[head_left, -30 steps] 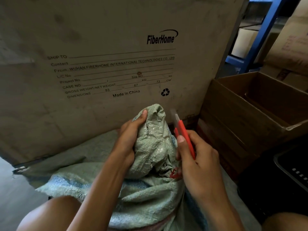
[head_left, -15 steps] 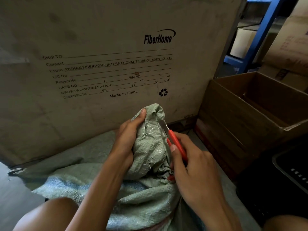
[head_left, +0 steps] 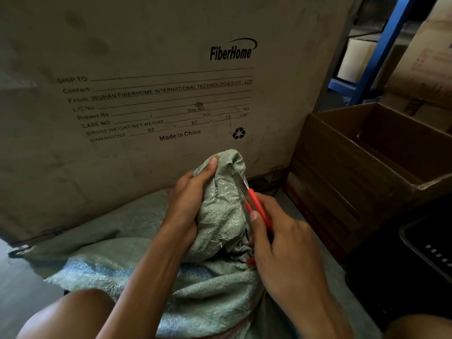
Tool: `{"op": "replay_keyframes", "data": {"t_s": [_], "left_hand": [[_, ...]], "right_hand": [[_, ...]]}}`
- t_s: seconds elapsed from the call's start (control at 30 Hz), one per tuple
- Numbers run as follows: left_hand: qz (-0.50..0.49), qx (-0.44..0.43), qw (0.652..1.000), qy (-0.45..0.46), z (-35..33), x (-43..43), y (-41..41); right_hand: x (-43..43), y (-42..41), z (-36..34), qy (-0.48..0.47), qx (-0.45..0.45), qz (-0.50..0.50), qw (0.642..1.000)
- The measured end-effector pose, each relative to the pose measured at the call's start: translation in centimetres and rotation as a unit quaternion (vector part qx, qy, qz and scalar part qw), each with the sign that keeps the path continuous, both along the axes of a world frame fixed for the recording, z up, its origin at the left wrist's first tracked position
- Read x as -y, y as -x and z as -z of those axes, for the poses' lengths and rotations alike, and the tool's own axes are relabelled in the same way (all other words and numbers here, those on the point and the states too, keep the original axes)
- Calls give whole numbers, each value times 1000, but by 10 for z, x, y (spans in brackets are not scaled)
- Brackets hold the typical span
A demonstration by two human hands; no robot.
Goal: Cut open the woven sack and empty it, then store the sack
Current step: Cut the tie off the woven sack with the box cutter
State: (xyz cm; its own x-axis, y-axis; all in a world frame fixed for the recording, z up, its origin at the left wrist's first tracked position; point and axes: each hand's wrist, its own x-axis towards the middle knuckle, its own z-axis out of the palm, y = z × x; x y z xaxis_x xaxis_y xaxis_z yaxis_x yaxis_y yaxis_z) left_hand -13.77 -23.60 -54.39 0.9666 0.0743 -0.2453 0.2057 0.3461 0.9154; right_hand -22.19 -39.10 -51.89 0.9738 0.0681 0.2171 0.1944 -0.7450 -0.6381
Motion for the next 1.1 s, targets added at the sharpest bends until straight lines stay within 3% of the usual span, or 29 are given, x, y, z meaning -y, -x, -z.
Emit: {"op": "replay_keyframes", "data": {"t_s": [0.5,0.7,0.8,0.93,1.1], "left_hand": [[-86,17,994,-66,0,-2,-2],[-55,12,997,-49,-5,-4,-3],[-3,-7,998,-56,-9,-9,-4],[31,-24,998,-46,-7,-9,-6],[119,5,993,-10,-5,1,0]], "right_hand": [[12,8,-17,82,-89,-10,993],[29,7,-11,112,-155,-64,979],[45,7,-18,63,-170,-87,980],[62,5,-31,-133,-174,-51,974],[53,-8,-16,-218,-39,64,973]]}}
